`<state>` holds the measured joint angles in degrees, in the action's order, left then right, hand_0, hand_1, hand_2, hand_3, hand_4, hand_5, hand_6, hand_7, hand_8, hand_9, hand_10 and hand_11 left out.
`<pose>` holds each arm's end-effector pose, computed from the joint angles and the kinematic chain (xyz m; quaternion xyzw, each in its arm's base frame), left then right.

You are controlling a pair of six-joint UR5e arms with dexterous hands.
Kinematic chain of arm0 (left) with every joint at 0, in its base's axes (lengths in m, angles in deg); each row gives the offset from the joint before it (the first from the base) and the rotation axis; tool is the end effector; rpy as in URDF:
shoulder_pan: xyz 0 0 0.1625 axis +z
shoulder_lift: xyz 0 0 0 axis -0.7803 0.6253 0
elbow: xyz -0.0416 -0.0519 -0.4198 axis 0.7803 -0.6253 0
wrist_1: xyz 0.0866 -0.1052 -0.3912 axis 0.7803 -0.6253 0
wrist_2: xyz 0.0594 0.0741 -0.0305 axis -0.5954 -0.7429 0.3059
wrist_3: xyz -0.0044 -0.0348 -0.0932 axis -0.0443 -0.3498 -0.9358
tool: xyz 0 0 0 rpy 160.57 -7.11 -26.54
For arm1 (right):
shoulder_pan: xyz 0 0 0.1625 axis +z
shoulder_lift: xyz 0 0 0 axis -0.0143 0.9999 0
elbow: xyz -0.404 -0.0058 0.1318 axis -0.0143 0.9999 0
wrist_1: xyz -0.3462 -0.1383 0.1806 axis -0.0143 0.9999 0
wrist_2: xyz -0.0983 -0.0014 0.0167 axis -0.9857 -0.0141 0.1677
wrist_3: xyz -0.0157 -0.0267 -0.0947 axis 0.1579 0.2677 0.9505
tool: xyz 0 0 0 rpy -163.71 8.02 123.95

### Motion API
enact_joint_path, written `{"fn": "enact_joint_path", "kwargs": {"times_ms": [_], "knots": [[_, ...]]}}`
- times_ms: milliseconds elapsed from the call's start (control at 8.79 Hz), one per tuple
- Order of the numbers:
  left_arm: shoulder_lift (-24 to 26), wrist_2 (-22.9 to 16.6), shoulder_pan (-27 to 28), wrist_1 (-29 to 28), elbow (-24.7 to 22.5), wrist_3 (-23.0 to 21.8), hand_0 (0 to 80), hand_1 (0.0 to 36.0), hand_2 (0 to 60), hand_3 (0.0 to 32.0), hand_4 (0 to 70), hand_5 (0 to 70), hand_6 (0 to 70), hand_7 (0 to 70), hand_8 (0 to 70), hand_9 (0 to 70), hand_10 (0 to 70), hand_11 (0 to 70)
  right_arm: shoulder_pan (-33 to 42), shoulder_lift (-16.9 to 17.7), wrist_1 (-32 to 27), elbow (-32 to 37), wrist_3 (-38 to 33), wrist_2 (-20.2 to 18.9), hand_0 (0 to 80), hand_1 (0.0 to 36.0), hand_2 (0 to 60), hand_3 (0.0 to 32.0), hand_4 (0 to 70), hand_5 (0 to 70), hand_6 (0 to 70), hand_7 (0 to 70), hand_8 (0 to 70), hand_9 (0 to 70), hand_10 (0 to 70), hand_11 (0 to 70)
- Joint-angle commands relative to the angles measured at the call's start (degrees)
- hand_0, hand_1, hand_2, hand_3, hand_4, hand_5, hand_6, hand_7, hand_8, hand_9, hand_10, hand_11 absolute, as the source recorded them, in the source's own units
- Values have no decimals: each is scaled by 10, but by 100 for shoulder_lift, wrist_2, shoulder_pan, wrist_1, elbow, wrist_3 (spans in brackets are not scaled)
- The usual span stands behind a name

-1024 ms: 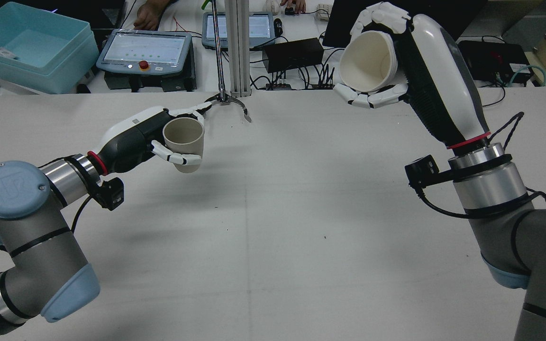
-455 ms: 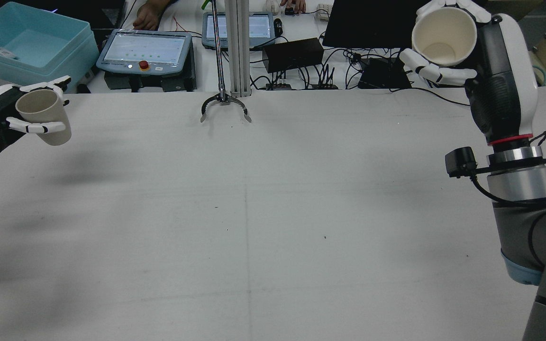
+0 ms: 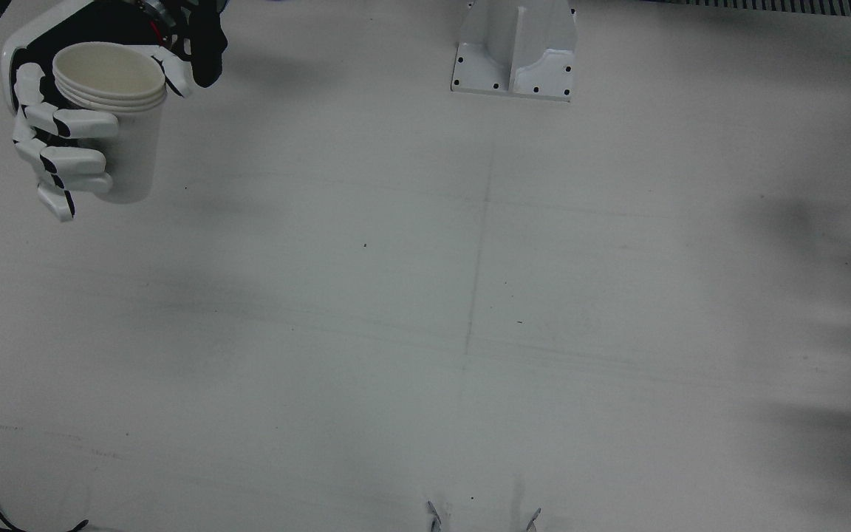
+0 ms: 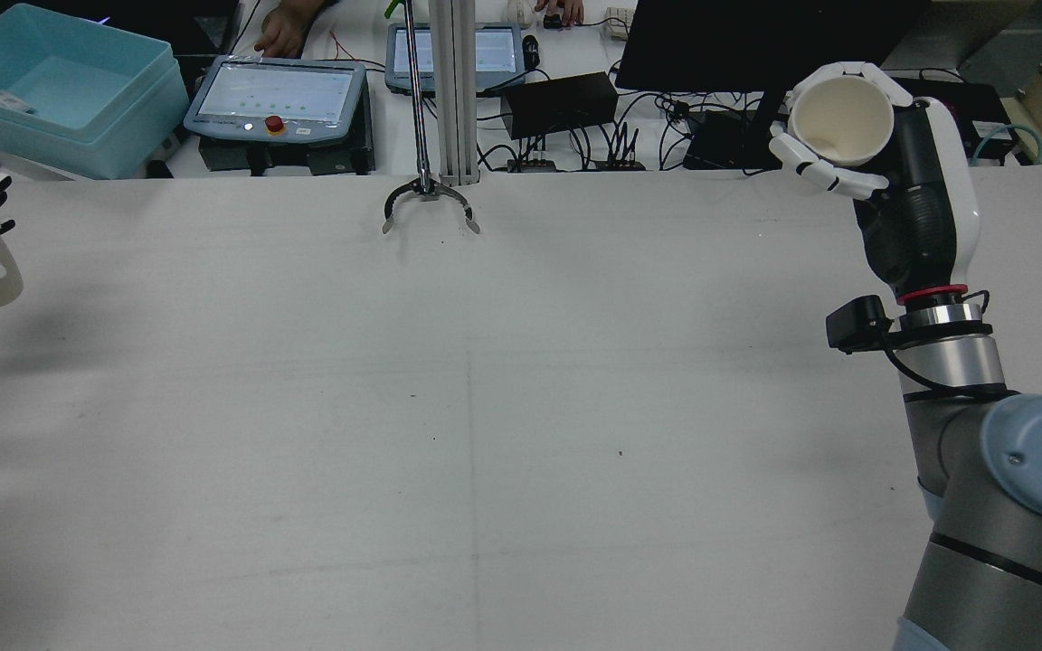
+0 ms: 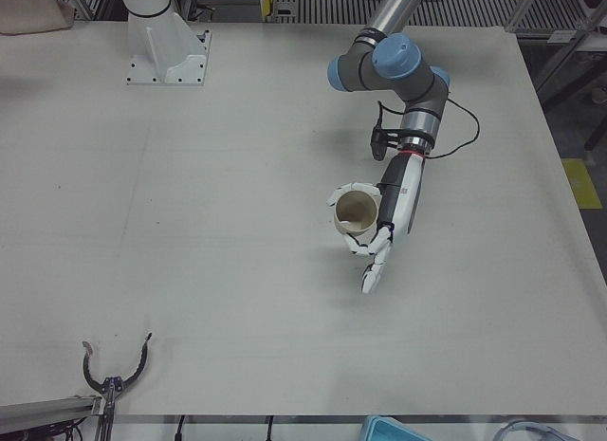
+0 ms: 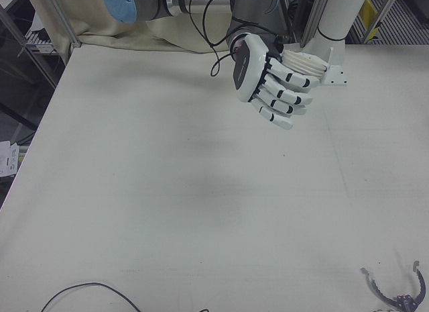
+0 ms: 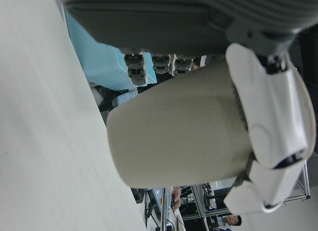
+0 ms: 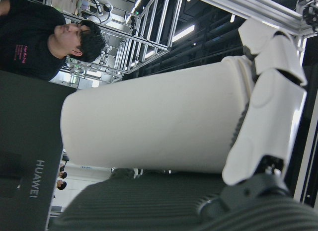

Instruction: Pour water

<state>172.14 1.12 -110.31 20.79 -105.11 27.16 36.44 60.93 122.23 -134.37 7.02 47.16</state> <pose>0.1245 -0.5057 0.6026 -0.0141 0.7323 -0.6471 0.2117 -0.2197 -0.4458 0.3584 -0.1536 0.7727 -0.6155 0.0230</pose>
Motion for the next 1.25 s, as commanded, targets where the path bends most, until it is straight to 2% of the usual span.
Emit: {"fn": "enact_joint_path", "kwargs": {"times_ms": [0, 228, 341, 569, 683, 797, 911, 1024, 1138], "knots": [[-324, 812, 30, -712, 508, -4, 458, 360, 600, 0, 296, 699, 57, 82, 38, 70, 73, 128, -8, 124, 21, 821, -948, -85, 500, 187, 257, 0, 132, 460, 275, 470, 273, 416, 151, 234], [-324, 866, 232, -1152, 1008, 57, 444, 360, 600, 0, 260, 663, 49, 72, 34, 66, 69, 120, -96, 160, 21, 1014, -948, -94, 489, 172, 242, 0, 129, 454, 269, 466, 271, 415, 151, 233], [-324, 866, 242, -1598, 1533, 66, 447, 360, 600, 0, 255, 662, 50, 74, 35, 68, 69, 121, -105, 142, 21, 1119, -957, -103, 482, 161, 232, 0, 126, 454, 267, 467, 270, 415, 150, 231], [-324, 874, 259, -2127, 2124, 93, 428, 354, 600, 0, 225, 628, 45, 64, 32, 64, 65, 112, -175, 108, 22, 1242, -957, -103, 480, 154, 223, 0, 124, 451, 266, 467, 269, 415, 150, 230], [-333, 901, 390, -2469, 2493, 84, 441, 275, 600, 0, 202, 582, 45, 60, 31, 63, 59, 101, -201, 98, 30, 1252, -957, -103, 479, 152, 222, 0, 123, 450, 266, 469, 269, 415, 150, 230], [-333, 988, 409, -2490, 2549, 84, 451, 203, 520, 0, 186, 529, 40, 50, 25, 57, 51, 88, -201, 98, 30, 1261, -948, -94, 477, 148, 216, 0, 123, 451, 267, 472, 269, 415, 150, 229], [-333, 989, 409, -2490, 2593, 93, 447, 175, 420, 0, 179, 490, 37, 48, 24, 55, 50, 84, -201, 90, 22, 1356, -957, -103, 476, 147, 216, 0, 123, 453, 267, 472, 269, 416, 149, 228], [-333, 989, 426, -2595, 2680, 93, 424, 89, 138, 0, 179, 378, 37, 51, 19, 51, 44, 70, -219, 81, 13, 1418, -957, -94, 475, 145, 215, 0, 123, 454, 267, 472, 269, 415, 149, 227], [-359, 989, 426, -2726, 2707, 84, 371, 29, 23, 0, 191, 269, 34, 56, 12, 43, 35, 53, -210, 89, 13, 1445, -957, -94, 474, 143, 211, 0, 121, 450, 264, 468, 267, 413, 148, 227]]}}
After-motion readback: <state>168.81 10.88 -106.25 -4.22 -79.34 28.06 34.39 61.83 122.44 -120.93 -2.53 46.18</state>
